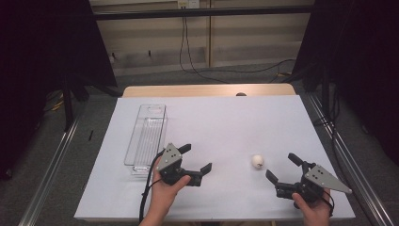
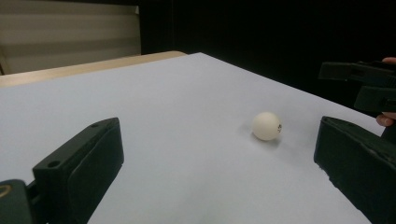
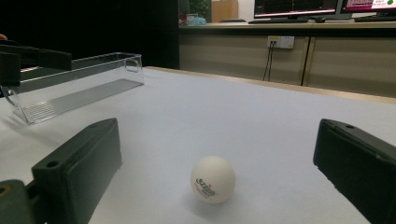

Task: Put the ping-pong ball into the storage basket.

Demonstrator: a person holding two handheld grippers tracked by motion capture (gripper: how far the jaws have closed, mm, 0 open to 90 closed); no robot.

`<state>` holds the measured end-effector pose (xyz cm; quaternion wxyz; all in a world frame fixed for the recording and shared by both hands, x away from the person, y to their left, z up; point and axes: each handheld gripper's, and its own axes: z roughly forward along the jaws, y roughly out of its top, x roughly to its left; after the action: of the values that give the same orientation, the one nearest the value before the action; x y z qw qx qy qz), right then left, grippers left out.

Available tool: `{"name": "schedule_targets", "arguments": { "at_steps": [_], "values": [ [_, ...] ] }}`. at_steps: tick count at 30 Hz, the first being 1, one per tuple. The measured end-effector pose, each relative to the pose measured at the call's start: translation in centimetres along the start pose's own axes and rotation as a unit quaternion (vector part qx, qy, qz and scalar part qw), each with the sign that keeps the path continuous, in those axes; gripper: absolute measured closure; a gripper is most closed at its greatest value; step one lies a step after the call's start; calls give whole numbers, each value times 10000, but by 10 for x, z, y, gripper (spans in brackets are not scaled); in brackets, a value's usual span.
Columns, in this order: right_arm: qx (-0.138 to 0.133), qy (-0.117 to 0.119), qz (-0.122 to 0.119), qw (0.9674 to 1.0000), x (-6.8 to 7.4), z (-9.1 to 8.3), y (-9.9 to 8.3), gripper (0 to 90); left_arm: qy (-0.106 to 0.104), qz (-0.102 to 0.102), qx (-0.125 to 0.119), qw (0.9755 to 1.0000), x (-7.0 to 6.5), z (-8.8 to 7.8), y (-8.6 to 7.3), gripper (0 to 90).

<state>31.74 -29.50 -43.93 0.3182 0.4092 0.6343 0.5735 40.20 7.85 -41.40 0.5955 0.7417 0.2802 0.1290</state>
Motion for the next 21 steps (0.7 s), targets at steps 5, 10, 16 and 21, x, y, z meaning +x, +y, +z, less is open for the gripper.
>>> {"name": "schedule_targets", "arguments": {
  "at_steps": [5,10,16,21],
  "values": [
    [-13,7,51,10000,0,1,0,6,-82,19,22,10000,-4,12,1,16],
    [5,38,-1,10000,0,1,0,6,-112,20,112,9999,-6,21,2,16],
    [14,75,0,10000,-1,1,0,7,-92,-2,122,9999,-8,29,5,16],
    [24,68,-8,10000,-1,1,0,6,-127,-9,138,9998,-11,35,6,16]
  ]
}}
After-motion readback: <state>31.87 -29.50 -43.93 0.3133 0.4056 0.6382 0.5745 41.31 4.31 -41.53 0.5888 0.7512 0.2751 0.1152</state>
